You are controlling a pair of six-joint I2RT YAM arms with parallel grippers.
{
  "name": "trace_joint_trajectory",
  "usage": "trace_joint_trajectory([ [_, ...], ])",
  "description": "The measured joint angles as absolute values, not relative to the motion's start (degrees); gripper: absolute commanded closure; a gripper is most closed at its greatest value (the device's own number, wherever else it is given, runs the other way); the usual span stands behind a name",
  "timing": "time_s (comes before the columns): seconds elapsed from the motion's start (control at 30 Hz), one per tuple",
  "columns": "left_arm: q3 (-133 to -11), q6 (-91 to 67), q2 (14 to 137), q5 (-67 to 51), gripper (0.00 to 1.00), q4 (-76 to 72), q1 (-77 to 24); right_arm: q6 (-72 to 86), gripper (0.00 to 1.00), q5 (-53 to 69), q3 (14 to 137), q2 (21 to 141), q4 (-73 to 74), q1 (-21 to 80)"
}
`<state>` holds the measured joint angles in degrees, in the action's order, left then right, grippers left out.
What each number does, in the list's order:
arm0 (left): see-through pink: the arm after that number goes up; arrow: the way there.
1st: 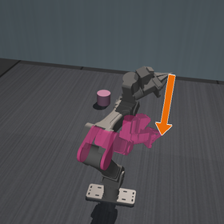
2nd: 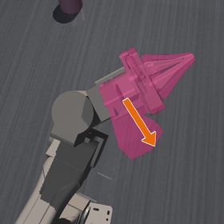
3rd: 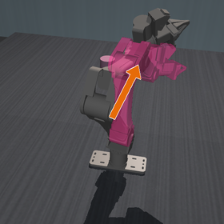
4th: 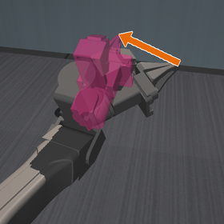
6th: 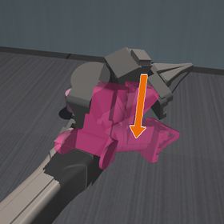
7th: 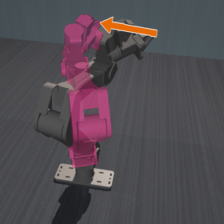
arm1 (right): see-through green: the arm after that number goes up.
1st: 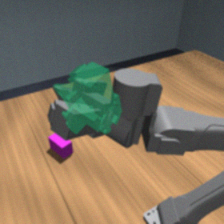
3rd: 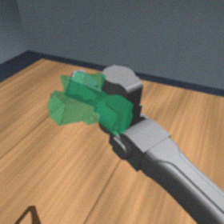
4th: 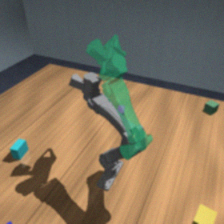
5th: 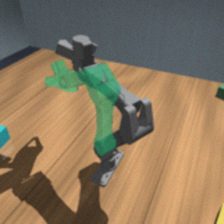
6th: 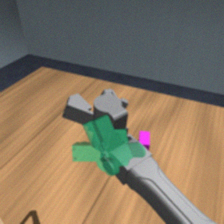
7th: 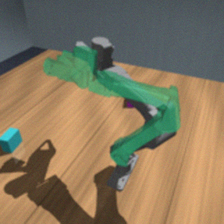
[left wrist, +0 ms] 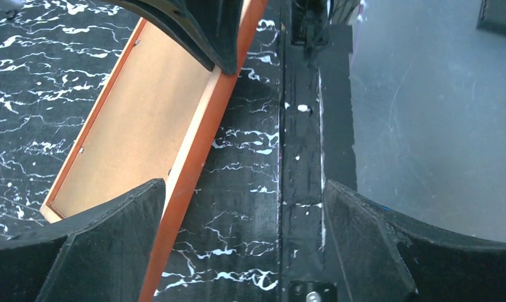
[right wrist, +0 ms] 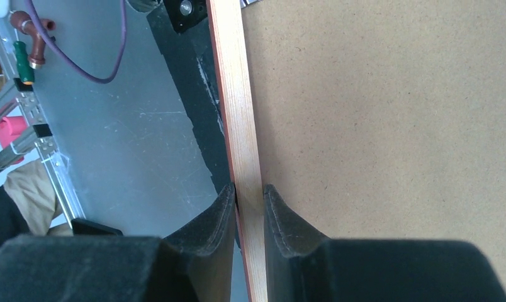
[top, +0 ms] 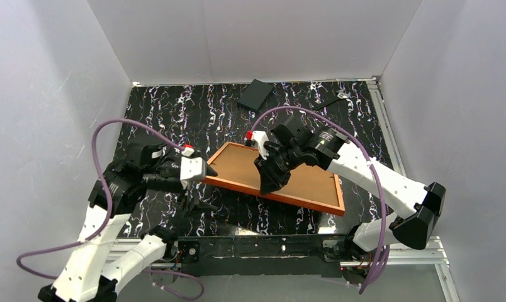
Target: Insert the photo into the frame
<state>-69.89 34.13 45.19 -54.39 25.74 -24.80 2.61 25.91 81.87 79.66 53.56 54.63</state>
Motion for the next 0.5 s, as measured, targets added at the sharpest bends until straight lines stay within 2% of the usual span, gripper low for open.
trace_joint_trajectory([
  [0.13, -69.9, 40.6, 49.1, -48.8, 0.02, 27.2, -30.7, 2.7, 0.99, 27.6, 83.1, 80.0, 54.3, 53.2],
  [0.3, -69.9, 48.0, 55.2, -36.5, 0.04, 27.6, -40.9, 2.8, 0.99, 29.5, 83.3, 80.2, 54.4, 51.8],
  [0.5, -68.9, 50.7, 58.3, -24.5, 0.08, 22.1, -47.4, 2.8, 0.99, 30.9, 83.5, 80.3, 54.6, 50.6],
])
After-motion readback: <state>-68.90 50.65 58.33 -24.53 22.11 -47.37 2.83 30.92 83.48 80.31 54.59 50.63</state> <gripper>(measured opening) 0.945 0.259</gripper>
